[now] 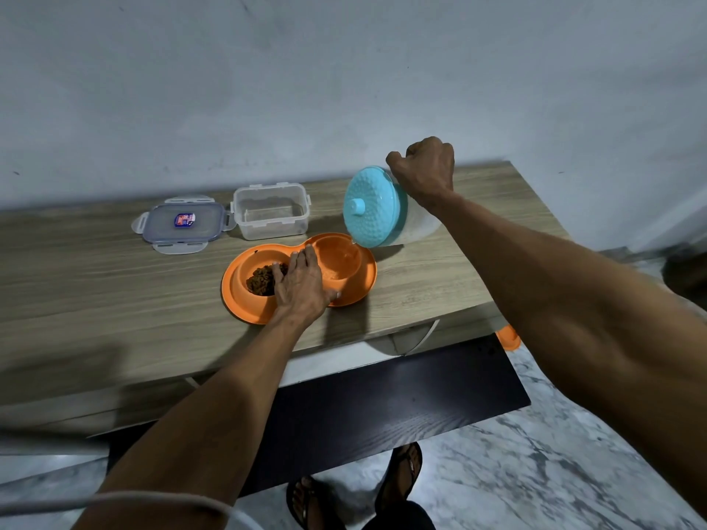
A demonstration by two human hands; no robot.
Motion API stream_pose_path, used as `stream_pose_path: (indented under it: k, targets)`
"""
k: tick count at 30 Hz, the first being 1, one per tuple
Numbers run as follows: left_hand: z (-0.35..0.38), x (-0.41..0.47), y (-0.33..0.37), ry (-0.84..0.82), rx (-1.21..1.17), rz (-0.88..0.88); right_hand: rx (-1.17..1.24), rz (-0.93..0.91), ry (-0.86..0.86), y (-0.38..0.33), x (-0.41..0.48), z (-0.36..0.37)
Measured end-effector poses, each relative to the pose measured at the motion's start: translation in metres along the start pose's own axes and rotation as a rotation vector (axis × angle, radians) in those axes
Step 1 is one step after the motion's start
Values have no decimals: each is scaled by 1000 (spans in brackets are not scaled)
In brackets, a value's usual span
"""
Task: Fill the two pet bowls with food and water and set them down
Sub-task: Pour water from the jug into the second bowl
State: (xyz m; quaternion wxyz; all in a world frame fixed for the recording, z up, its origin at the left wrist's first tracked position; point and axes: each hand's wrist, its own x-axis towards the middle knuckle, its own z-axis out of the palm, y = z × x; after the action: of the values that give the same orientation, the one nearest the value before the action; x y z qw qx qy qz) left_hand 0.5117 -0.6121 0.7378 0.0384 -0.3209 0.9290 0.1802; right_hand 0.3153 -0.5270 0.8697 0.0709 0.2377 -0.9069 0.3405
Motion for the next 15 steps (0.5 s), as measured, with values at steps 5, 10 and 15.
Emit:
stream_pose_path:
  k: [5,10,15]
  targets:
    - [0,-1,1,0,4,-5,-8,2,-4,-1,-1,0]
    - [0,-1,1,-6,1,-5,-8,15,-4,0,0,2]
    - [-1,-1,1,-7,8,-9,-7,13,-4,1,1,4]
